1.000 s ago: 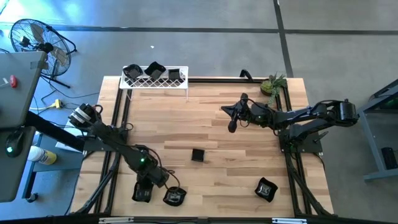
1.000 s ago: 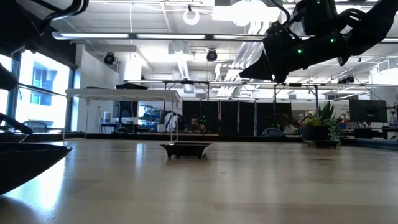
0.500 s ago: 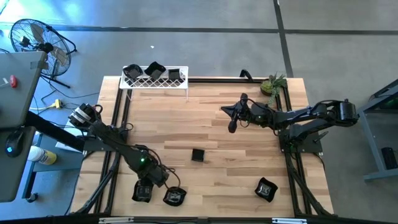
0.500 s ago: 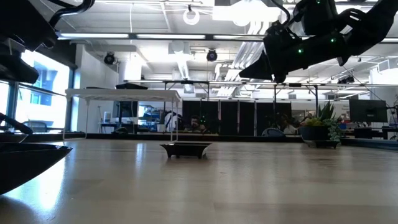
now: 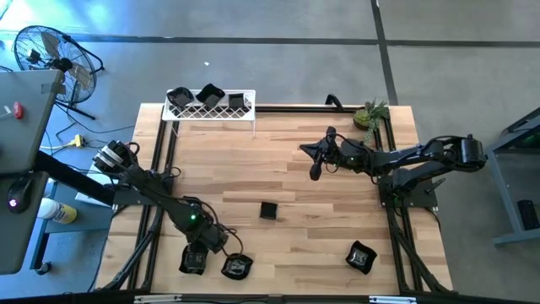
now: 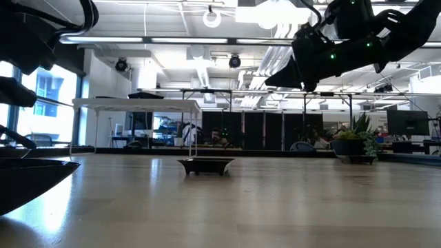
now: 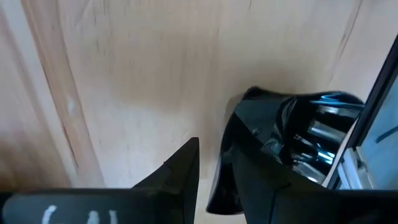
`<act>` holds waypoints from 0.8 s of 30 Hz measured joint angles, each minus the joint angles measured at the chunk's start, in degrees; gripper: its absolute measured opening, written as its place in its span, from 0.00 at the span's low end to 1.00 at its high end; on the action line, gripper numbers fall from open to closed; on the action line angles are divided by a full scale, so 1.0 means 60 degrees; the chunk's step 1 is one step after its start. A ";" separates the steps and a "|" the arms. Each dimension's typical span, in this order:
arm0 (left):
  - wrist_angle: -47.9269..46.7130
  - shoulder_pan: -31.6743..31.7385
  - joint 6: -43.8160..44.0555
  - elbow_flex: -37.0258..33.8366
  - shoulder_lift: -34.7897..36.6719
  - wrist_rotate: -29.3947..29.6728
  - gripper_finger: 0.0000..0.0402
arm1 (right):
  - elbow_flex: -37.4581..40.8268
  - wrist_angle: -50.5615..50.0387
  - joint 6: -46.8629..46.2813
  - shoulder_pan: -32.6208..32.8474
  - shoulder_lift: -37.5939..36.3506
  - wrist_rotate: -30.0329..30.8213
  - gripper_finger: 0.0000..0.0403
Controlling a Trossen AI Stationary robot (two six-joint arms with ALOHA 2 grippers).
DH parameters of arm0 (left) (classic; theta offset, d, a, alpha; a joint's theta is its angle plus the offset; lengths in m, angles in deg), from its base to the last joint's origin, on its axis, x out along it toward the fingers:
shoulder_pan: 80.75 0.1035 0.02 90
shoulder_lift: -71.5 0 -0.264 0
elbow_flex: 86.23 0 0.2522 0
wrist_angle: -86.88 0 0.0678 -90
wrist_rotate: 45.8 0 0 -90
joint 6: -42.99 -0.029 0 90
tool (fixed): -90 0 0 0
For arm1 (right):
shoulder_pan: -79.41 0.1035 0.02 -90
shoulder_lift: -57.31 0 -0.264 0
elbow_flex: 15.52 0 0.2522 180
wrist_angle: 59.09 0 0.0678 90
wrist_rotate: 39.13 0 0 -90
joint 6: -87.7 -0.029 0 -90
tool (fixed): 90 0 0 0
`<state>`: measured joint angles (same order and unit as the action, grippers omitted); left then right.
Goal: Pick & Place Mini shaped plates
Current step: Stack the black distorted square plate on top of the black distorted square plate on the shelf
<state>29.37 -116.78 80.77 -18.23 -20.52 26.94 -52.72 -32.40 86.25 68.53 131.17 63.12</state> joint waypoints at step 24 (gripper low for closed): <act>-0.0442 0.2115 -0.0557 0.0401 0.1785 0.1017 0.00 | 0.0000 0.0014 -0.0212 -0.0004 0.0000 -0.0004 0.02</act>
<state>26.71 -104.09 77.43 -15.83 -9.81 33.04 -52.72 -32.31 84.97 68.51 131.17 63.10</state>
